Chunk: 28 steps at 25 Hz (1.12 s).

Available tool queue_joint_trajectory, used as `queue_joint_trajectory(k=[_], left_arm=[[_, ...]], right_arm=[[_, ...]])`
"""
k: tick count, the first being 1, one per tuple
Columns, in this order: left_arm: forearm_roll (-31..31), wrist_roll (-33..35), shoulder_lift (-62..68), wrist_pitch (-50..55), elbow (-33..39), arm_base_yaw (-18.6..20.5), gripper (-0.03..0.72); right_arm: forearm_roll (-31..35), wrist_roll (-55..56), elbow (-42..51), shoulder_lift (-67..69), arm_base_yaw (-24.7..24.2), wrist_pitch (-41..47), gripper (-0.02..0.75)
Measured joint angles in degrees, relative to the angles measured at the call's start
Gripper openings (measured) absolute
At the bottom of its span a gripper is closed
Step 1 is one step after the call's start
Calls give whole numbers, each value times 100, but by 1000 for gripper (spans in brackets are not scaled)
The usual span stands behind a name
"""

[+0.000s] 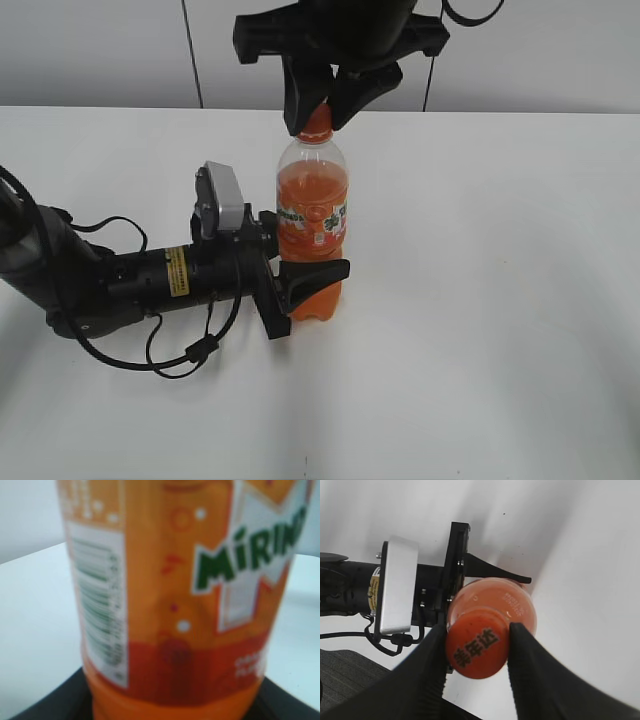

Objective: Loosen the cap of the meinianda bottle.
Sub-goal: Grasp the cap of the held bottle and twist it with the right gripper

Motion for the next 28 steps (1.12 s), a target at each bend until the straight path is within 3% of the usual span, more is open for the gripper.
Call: queue_joint_trajectory(k=[5, 9, 20, 28], left_arm=[[0, 0, 0, 0, 0, 0, 388], [5, 0, 0, 0, 0, 0, 388], [22, 5, 0, 0, 0, 0, 387], [34, 10, 0, 0, 0, 5, 387]], right_arm=[[0, -475, 0, 0, 0, 0, 278], [0, -1490, 0, 0, 0, 0, 278], [0, -5663, -11, 0, 0, 0, 273], [27, -8082, -18, -5, 0, 25, 273]])
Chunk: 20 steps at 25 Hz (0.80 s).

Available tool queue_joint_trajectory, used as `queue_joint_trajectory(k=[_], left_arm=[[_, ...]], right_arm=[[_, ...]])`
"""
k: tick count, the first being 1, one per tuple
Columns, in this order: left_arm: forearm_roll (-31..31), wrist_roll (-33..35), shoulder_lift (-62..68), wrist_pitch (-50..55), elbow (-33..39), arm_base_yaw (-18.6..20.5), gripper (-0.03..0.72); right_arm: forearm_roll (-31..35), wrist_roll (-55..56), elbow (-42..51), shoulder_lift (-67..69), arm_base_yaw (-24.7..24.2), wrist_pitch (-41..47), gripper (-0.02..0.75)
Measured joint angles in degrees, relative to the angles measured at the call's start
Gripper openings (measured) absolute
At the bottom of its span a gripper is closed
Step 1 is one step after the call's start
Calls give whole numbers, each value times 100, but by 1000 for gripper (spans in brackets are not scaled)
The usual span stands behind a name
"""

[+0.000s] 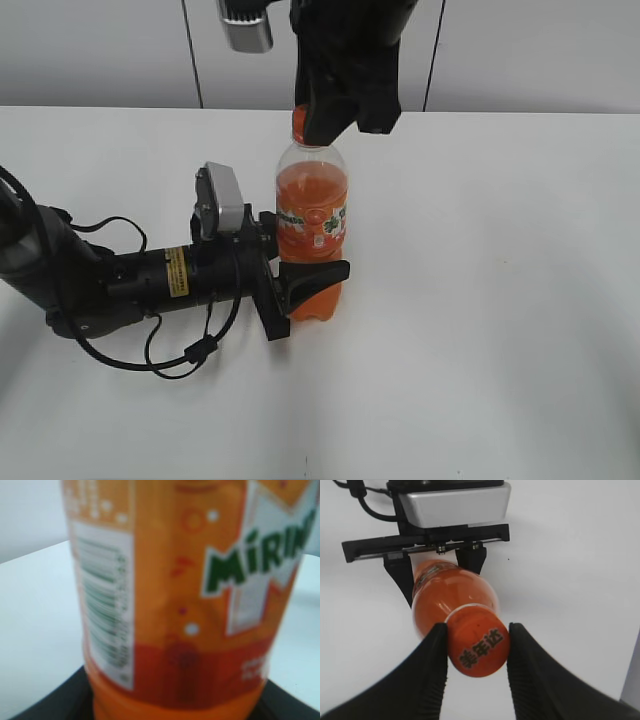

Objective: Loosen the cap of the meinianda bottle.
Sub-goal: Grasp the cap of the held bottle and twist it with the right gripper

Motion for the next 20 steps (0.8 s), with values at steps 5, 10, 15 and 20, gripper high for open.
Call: queue_joint_trajectory(k=[5, 10, 15, 20], left_arm=[[5, 0, 0, 0, 0, 0, 387], [0, 0, 0, 0, 0, 0, 387], [0, 0, 0, 0, 0, -6, 387], [0, 0, 0, 0, 0, -6, 387]], right_arm=[[0, -1476, -1, 0, 0, 7, 273], [-5, -2892, -12, 0, 0, 7, 273], [-17, -3619, -12, 0, 0, 7, 273], [-29, -3202, -12, 0, 0, 7, 273]])
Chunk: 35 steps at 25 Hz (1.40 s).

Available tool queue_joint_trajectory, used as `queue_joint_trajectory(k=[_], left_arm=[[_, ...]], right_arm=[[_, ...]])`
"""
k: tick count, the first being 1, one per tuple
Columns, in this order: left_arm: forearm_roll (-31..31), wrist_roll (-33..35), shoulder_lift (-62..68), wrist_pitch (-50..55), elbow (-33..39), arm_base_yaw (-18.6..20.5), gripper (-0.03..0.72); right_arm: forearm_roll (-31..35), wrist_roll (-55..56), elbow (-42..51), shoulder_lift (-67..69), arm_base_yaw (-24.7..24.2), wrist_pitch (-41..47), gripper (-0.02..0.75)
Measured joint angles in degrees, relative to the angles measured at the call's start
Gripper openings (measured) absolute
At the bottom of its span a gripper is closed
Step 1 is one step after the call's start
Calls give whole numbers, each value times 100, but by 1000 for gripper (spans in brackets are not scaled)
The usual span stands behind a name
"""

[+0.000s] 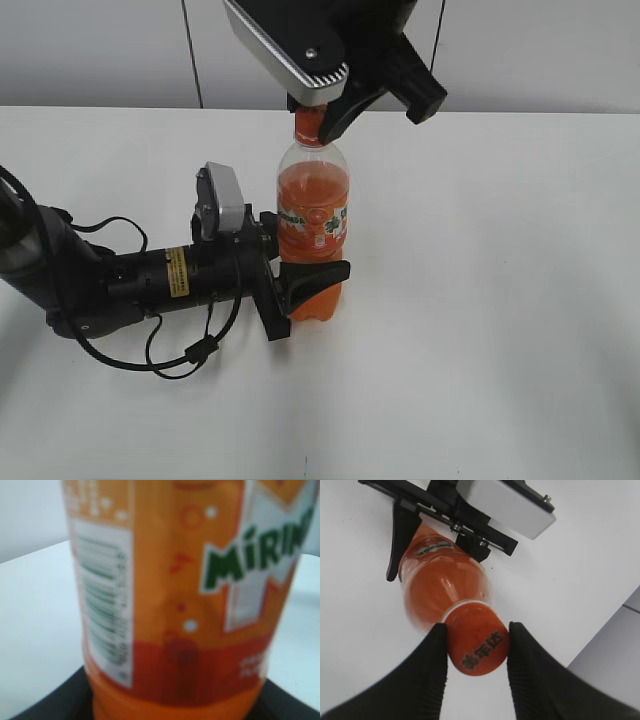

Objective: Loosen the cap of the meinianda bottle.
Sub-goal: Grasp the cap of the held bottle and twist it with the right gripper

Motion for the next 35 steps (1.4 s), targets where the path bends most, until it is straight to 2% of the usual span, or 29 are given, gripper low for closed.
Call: queue_joint_trajectory(k=[5, 9, 12, 18, 23, 27, 32, 35], left_arm=[[0, 0, 0, 0, 0, 0, 387], [-5, -5, 0, 0, 0, 0, 387], [-10, -9, 2, 0, 0, 0, 387], [-10, -9, 2, 0, 0, 0, 387], [-18, -9, 7, 0, 0, 0, 387], [-23, -12, 7, 0, 0, 0, 387], [-28, -12, 7, 0, 0, 0, 387], [-33, -16, 7, 0, 0, 0, 387]], right_arm=[[-6, 624, 0, 0, 0, 0, 289], [40, 1130, 6, 5, 0, -13, 419], [52, 1624, 6, 11, 0, -13, 470], [152, 2852, 6, -76, 0, -13, 487], [881, 4139, 6, -410, 0, -13, 489], [988, 6263, 6, -601, 0, -13, 489], [711, 9446, 6, -614, 0, -13, 489], [343, 10553, 6, -614, 0, -13, 489]])
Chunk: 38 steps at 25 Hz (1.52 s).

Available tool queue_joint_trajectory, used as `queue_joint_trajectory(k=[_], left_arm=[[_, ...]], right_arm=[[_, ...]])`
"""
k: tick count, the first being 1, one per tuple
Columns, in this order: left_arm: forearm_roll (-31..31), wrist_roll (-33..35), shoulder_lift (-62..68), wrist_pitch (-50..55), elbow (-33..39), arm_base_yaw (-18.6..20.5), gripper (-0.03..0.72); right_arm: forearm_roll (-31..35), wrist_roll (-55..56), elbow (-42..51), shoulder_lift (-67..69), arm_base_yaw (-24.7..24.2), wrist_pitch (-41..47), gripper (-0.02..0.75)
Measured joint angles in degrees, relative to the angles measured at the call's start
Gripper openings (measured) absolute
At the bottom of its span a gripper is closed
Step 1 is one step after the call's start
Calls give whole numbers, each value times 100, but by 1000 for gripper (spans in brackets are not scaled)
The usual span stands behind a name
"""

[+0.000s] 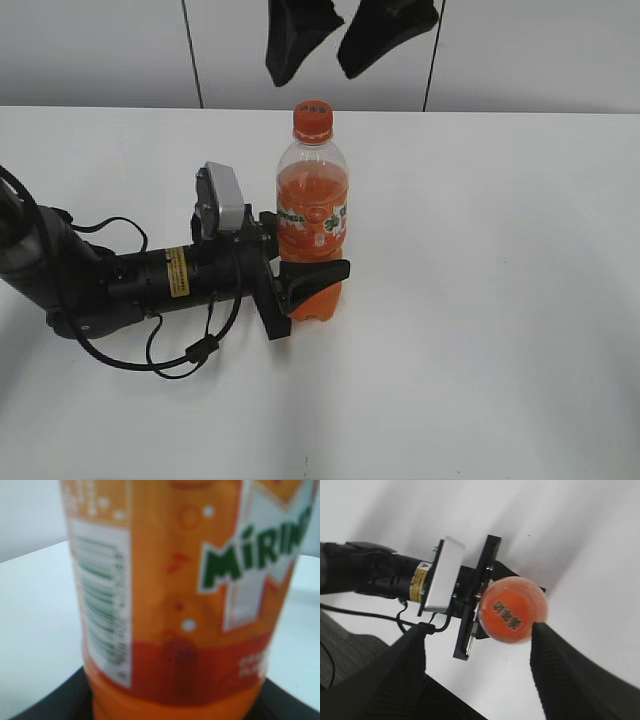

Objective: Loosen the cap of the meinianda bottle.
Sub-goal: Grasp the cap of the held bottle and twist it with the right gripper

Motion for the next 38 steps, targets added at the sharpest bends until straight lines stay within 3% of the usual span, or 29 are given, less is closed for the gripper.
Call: queue_joint_trajectory(k=[8, 38], left_arm=[[0, 0, 0, 0, 0, 0, 387], [0, -2, 0, 0, 0, 0, 387]], right_arm=[[-318, 728, 0, 54, 0, 0, 490], [-358, 498, 19, 587, 0, 0, 490]])
